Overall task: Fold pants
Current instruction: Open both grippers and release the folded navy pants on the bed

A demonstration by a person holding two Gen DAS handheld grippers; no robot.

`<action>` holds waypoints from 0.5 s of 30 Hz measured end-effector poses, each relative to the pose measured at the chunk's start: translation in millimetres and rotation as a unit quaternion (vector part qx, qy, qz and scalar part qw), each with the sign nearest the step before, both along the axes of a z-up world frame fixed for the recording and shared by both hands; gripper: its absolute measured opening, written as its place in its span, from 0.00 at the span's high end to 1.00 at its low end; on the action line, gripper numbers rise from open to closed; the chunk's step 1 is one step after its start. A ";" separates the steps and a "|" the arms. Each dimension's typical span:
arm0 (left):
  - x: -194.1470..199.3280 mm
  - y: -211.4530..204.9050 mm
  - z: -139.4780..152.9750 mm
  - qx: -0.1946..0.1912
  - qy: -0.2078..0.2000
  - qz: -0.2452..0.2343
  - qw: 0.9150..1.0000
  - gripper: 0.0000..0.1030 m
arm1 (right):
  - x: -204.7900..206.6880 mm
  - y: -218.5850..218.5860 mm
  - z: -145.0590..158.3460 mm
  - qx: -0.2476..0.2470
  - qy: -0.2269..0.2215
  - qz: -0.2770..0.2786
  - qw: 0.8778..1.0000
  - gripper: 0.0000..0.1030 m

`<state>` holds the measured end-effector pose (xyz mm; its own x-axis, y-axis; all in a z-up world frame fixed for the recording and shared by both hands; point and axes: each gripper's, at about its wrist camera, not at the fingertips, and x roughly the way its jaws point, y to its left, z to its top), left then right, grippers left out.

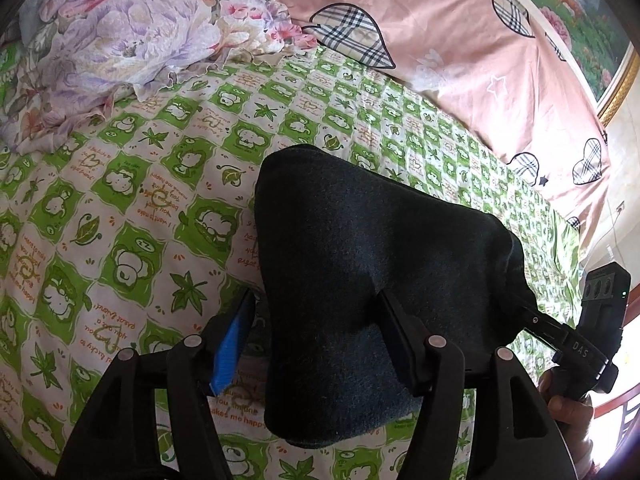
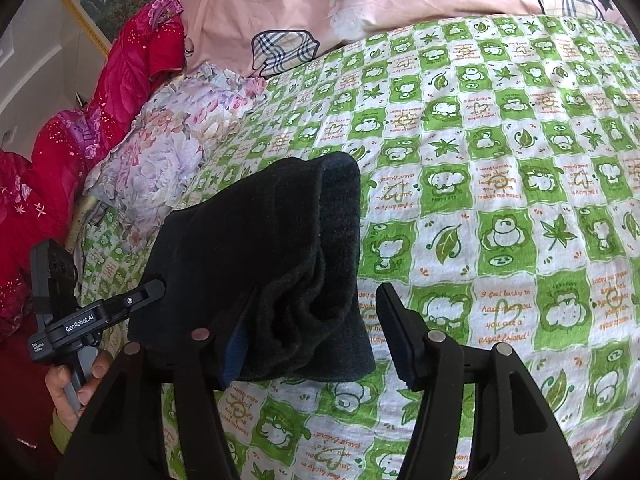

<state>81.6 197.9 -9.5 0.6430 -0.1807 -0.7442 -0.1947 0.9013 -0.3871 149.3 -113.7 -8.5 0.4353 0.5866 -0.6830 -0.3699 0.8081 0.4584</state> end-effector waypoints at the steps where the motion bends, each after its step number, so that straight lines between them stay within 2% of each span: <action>1: -0.7 -1.2 0.4 0.004 0.001 0.000 1.000 0.36 | -1.3 -2.5 0.1 0.001 0.000 -0.006 1.000 0.37; 3: -3.1 -2.9 1.1 0.010 0.001 0.000 1.000 0.34 | -2.3 -7.6 -0.7 0.006 0.001 -0.016 1.000 0.32; 8: -10.6 -7.5 5.4 0.021 0.002 0.005 1.000 0.32 | -9.6 -12.3 3.5 0.013 0.000 -0.027 1.000 0.32; 10: -16.1 -12.4 9.2 0.030 -0.002 0.003 1.000 0.26 | -17.4 -8.6 11.0 0.009 -0.019 -0.022 1.000 0.31; 12: -22.5 -18.6 12.7 0.047 -0.005 0.003 0.999 0.20 | -26.2 -6.1 18.9 0.010 -0.041 -0.016 0.999 0.26; 15: -33.8 -28.8 16.9 0.076 -0.013 0.005 0.997 0.19 | -38.8 -3.0 26.5 0.006 -0.070 -0.016 0.997 0.18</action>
<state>47.8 169.1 7.4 0.6643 -0.0612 -0.7449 -0.1953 0.9478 -0.2520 110.6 -116.7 18.1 0.5445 0.5792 -0.6067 -0.4049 0.8150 0.4146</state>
